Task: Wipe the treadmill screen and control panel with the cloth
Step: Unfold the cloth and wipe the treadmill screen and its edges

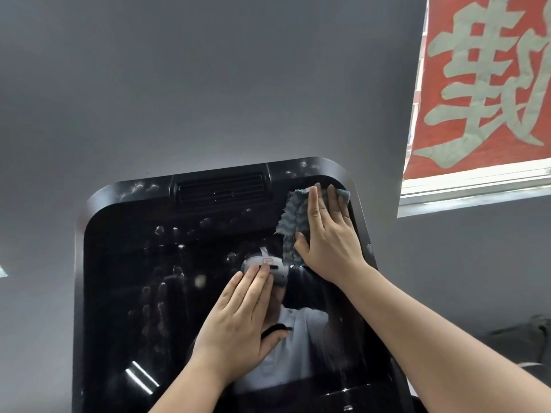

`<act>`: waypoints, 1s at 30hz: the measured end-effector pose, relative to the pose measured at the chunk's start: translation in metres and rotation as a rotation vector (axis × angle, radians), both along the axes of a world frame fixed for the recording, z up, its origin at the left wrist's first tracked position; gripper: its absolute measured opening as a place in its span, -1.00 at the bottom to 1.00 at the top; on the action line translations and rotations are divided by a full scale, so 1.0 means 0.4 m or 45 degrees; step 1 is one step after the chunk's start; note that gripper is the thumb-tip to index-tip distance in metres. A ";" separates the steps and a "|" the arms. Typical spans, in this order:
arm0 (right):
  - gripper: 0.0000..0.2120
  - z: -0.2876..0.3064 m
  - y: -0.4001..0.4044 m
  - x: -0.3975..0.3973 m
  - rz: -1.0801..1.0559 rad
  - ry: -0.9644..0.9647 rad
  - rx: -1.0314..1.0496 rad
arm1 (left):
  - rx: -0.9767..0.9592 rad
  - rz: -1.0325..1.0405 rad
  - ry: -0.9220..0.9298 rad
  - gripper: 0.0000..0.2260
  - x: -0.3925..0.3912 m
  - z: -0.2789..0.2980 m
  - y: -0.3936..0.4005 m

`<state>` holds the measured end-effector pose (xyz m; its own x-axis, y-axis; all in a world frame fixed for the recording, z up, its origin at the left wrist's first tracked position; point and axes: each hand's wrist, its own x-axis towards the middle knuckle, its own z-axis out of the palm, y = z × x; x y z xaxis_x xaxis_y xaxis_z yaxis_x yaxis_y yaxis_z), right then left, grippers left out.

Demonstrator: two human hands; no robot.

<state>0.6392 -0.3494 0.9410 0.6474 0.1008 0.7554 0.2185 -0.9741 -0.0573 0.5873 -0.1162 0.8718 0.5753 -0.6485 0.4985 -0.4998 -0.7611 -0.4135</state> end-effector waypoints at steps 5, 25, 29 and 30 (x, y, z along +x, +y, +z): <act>-0.15 0.008 0.007 -0.003 -0.011 0.022 0.070 | -0.005 -0.002 -0.005 -0.23 -0.001 0.002 -0.001; -0.19 0.013 -0.008 -0.010 -0.157 0.040 -0.246 | -0.008 -0.007 -0.013 -0.23 -0.002 0.002 0.000; -0.17 0.009 -0.012 -0.004 -0.147 0.054 -0.263 | 0.006 -0.007 -0.015 -0.23 -0.001 0.003 0.000; -0.17 0.005 -0.008 -0.008 -0.145 0.052 -0.250 | 0.007 -0.008 -0.018 -0.23 0.000 0.002 0.000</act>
